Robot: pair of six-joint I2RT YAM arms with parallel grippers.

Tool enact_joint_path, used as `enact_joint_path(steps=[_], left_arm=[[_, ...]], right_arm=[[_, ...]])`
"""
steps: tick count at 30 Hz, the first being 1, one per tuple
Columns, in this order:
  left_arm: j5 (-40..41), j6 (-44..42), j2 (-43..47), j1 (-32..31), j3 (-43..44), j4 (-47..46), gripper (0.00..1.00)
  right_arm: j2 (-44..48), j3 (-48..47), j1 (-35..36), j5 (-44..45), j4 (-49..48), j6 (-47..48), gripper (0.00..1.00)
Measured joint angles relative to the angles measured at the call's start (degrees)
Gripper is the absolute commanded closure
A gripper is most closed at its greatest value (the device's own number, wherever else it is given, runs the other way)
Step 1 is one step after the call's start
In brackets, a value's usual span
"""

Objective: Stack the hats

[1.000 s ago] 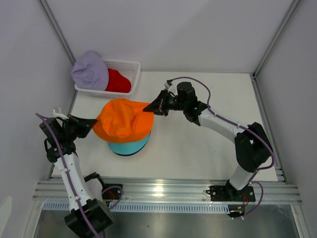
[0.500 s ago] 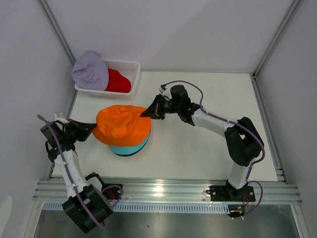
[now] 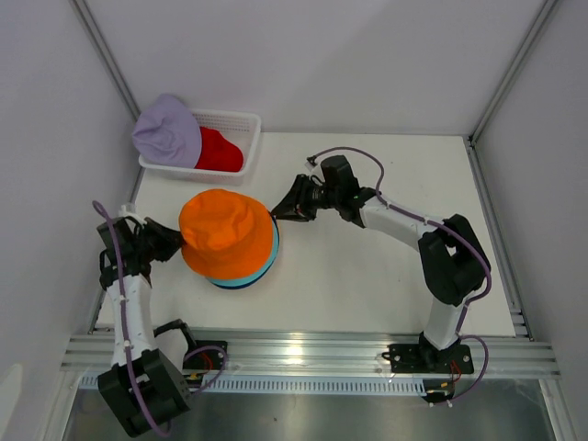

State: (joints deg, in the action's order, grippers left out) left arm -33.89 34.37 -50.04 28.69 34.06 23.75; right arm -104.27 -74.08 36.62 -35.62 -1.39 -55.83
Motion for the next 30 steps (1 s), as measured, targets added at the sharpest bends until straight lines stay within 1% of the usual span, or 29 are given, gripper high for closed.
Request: enact_joint_path(steps=[4,5,6,8,12,20,26,30], left_arm=[[4.7,-0.5,-0.1,-5.9,0.0,0.4,0.91],[5.8,-0.5,-0.2,-6.7,0.0,0.5,0.91],[6.9,-0.5,-0.3,-7.2,0.0,0.8,0.90],[9.2,-0.4,-0.7,-7.5,0.0,1.0,0.91],[12.9,-0.3,-1.2,-7.5,-0.5,1.3,0.91],[15.8,0.1,0.3,-7.5,-3.5,1.8,0.91],[16.1,0.2,0.5,-7.5,-3.5,1.6,0.91],[15.3,0.2,0.5,-7.5,-3.5,0.9,0.89]], right_arm=[[0.0,0.0,-0.6,-1.2,-3.2,-0.8,0.68],[-0.1,0.0,-0.6,-1.6,-4.1,-1.1,0.65],[-0.1,0.0,-0.6,-2.2,-5.1,-1.6,0.64],[-0.1,0.0,-0.6,-2.9,-6.8,-2.1,0.61],[-0.5,0.0,-1.1,-4.1,-9.8,-3.1,0.58],[-3.1,0.0,-3.3,-6.0,-15.7,-4.7,0.45],[-5.4,-0.5,-3.0,-8.0,-17.8,-5.1,0.45],[-6.0,-1.1,-2.5,-9.0,-18.2,-5.2,0.45]])
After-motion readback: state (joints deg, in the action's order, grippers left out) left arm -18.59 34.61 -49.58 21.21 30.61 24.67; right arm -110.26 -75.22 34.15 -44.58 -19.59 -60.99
